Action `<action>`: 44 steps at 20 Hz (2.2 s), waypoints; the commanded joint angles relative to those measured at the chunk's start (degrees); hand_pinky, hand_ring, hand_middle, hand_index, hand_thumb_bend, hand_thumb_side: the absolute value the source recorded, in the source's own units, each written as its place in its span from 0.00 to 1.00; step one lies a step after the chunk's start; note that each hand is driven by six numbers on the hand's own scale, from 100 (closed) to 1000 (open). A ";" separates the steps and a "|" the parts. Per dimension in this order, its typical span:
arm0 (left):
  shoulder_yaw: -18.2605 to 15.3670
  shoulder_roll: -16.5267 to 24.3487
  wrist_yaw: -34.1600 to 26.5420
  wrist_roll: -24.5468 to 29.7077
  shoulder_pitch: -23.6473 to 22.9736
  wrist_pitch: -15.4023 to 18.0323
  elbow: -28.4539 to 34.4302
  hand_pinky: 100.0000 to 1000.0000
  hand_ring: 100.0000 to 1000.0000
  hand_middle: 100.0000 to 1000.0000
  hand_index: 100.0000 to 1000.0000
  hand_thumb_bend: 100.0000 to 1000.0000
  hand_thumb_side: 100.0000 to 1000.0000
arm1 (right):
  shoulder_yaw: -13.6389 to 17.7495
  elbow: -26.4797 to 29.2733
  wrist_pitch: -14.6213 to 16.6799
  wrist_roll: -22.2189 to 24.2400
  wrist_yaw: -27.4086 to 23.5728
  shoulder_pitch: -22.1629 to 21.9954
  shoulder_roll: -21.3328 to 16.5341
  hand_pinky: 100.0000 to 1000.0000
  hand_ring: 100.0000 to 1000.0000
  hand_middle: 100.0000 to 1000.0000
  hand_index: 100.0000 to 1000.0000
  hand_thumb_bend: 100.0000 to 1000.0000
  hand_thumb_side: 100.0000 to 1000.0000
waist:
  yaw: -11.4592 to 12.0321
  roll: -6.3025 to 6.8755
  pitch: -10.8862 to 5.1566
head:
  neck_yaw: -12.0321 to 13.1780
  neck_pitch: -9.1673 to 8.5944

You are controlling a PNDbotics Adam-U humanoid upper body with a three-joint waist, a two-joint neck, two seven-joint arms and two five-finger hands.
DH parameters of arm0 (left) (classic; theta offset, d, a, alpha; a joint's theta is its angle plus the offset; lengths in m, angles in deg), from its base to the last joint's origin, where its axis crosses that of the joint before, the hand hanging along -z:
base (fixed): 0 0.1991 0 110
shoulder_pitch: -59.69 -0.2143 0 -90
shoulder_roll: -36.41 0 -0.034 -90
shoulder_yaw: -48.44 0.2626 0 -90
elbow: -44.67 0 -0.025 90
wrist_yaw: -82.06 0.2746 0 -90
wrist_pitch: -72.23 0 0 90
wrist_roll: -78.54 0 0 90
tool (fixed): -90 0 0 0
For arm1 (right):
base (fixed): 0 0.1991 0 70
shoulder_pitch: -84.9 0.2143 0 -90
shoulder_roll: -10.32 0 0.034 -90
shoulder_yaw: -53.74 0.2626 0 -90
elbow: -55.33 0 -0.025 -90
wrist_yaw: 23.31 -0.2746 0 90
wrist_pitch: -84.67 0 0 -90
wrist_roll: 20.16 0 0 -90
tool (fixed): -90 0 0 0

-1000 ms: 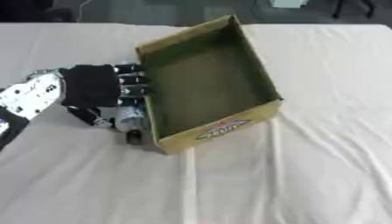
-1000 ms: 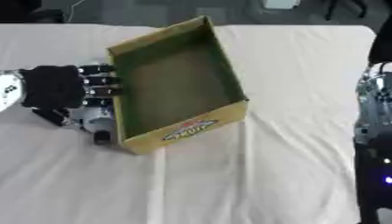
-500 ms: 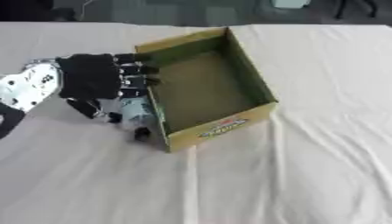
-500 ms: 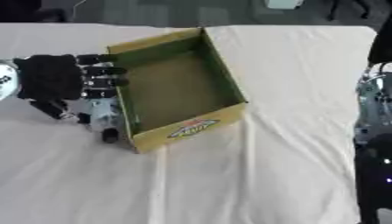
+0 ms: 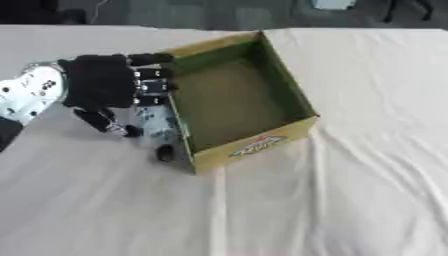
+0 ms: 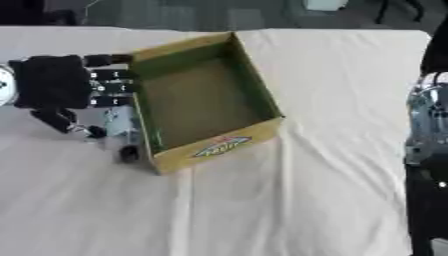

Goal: Pick up objects on the table and place them in the box.

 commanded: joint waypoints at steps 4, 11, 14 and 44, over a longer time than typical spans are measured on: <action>-0.79 1.84 -1.71 -9.50 0.97 10.76 0.27 0.44 0.47 0.50 0.72 0.43 0.53 | 0.42 0.75 -0.09 0.08 0.15 0.23 -0.99 0.24 0.38 0.42 0.66 0.00 0.85 | 0.08 0.21 -1.06 | -0.34 -0.42; -0.52 1.62 -2.69 -7.87 0.83 11.34 0.04 0.39 0.41 0.47 0.72 0.41 0.54 | 0.44 0.75 -0.14 0.07 0.08 0.35 -0.94 0.24 0.38 0.42 0.66 0.00 0.85 | 0.01 0.22 -1.01 | -0.40 -0.44; -0.29 1.31 -3.10 -6.95 0.57 11.90 -0.61 0.40 0.43 0.50 0.73 0.40 0.54 | 0.44 0.75 -0.16 0.07 0.01 0.41 -0.90 0.24 0.38 0.42 0.66 0.00 0.85 | -0.03 0.19 -0.97 | -0.38 -0.42; 1.05 -0.43 2.18 -3.20 -0.01 12.08 -4.66 0.87 0.81 0.71 0.76 0.38 0.52 | 0.26 0.75 -0.88 0.44 -0.70 1.51 0.29 0.24 0.38 0.42 0.66 0.00 0.85 | -1.00 -0.48 -0.04 | 0.55 -1.15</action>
